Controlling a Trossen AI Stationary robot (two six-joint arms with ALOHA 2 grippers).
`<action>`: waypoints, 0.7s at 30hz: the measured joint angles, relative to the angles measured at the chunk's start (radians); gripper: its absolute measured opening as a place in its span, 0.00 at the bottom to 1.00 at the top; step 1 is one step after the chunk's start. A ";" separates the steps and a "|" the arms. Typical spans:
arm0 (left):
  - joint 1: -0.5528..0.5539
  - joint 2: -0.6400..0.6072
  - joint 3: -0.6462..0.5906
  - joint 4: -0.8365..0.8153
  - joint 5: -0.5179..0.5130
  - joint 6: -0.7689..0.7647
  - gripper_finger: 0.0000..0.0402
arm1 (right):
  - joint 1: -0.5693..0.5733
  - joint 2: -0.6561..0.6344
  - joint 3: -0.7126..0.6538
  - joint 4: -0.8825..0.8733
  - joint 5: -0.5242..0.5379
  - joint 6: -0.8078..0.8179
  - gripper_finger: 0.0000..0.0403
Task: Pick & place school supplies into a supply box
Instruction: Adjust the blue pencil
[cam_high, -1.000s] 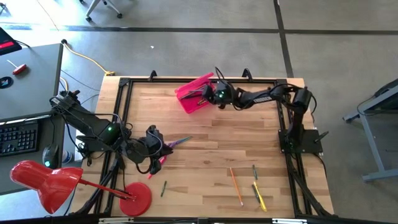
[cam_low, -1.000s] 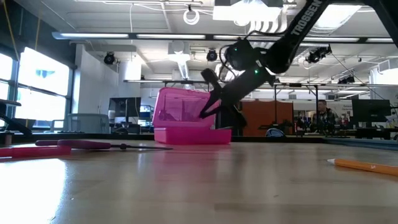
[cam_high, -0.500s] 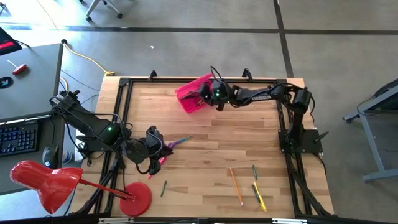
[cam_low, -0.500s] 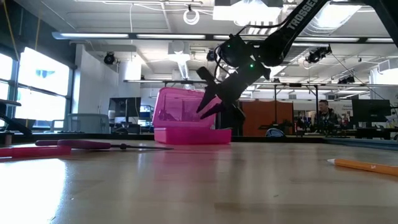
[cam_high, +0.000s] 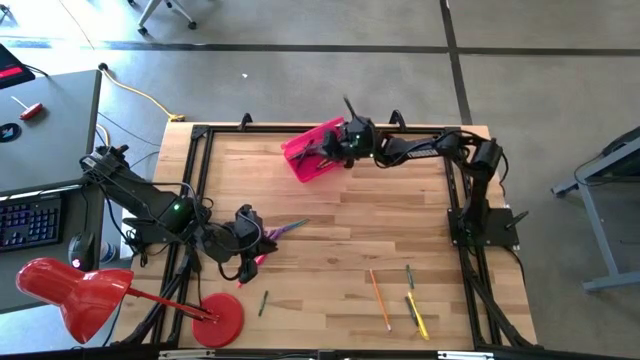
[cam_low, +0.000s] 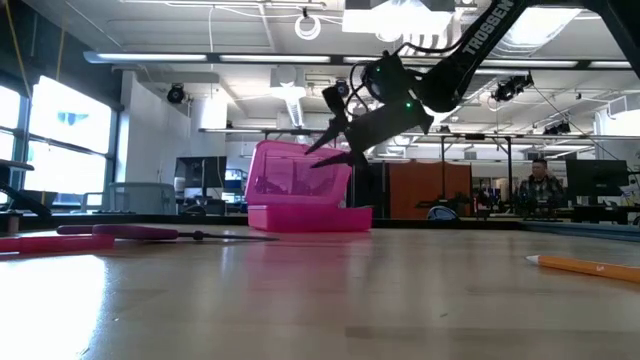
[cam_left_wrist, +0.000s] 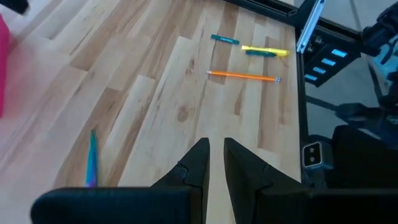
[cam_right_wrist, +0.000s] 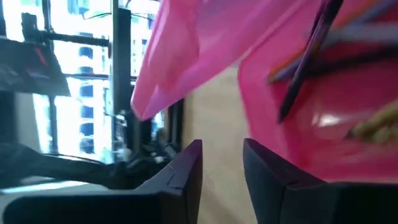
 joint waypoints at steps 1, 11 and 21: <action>0.000 0.000 0.000 0.001 0.000 -0.006 0.20 | -0.008 0.000 0.000 -0.004 -0.007 -0.054 0.22; 0.000 0.000 0.000 0.002 -0.001 -0.009 0.20 | -0.059 -0.001 0.000 -0.144 -0.235 -0.632 0.21; 0.000 0.000 0.000 0.042 -0.029 -0.014 0.20 | -0.087 -0.001 0.000 -0.230 -0.102 -1.046 0.21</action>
